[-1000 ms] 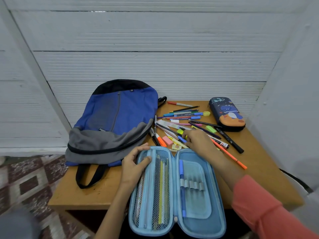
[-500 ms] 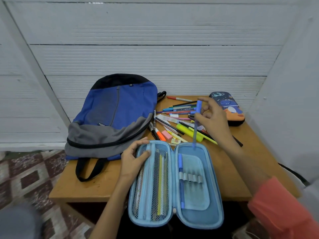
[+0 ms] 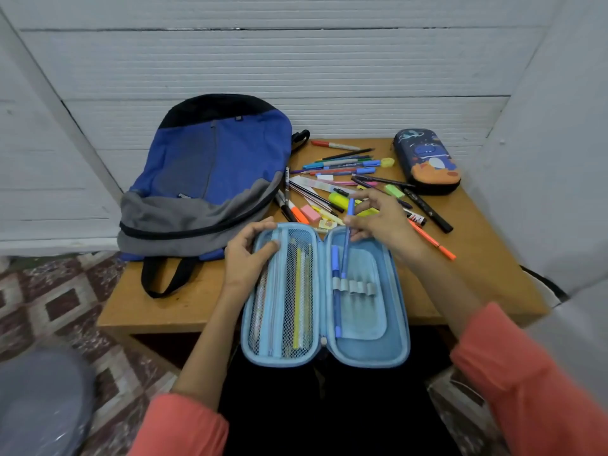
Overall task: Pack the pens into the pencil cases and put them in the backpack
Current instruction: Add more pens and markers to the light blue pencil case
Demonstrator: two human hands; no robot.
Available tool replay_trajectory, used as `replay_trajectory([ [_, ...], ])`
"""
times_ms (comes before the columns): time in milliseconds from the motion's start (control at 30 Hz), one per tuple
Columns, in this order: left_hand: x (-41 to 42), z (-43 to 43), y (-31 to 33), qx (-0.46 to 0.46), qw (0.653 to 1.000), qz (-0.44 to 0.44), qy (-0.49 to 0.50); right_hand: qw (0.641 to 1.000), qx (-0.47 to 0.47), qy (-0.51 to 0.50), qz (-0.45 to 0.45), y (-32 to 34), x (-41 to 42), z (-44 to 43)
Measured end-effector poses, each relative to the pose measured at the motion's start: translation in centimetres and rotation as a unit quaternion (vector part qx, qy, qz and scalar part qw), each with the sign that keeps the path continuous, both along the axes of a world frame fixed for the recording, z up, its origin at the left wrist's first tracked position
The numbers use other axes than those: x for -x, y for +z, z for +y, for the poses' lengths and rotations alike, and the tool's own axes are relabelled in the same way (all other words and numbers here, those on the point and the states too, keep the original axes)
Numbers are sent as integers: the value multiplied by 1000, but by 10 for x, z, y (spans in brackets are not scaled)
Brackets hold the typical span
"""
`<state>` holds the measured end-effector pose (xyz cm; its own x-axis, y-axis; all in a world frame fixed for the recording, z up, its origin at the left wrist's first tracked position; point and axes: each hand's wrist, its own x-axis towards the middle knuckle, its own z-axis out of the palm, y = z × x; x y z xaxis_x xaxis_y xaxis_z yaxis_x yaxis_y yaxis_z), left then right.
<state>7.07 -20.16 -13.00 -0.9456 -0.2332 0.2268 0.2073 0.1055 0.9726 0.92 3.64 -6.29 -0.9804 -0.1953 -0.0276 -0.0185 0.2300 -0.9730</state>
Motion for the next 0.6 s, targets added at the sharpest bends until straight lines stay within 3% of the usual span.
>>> replay_trajectory([
  [200, 1, -1, -2, 2, 1000, -5, 1, 995, -34, 73, -52, -10, -12, -6],
  [600, 0, 0, 0, -5, 1000, -6, -3, 992, -49, 65, -101, -16, -24, 1],
])
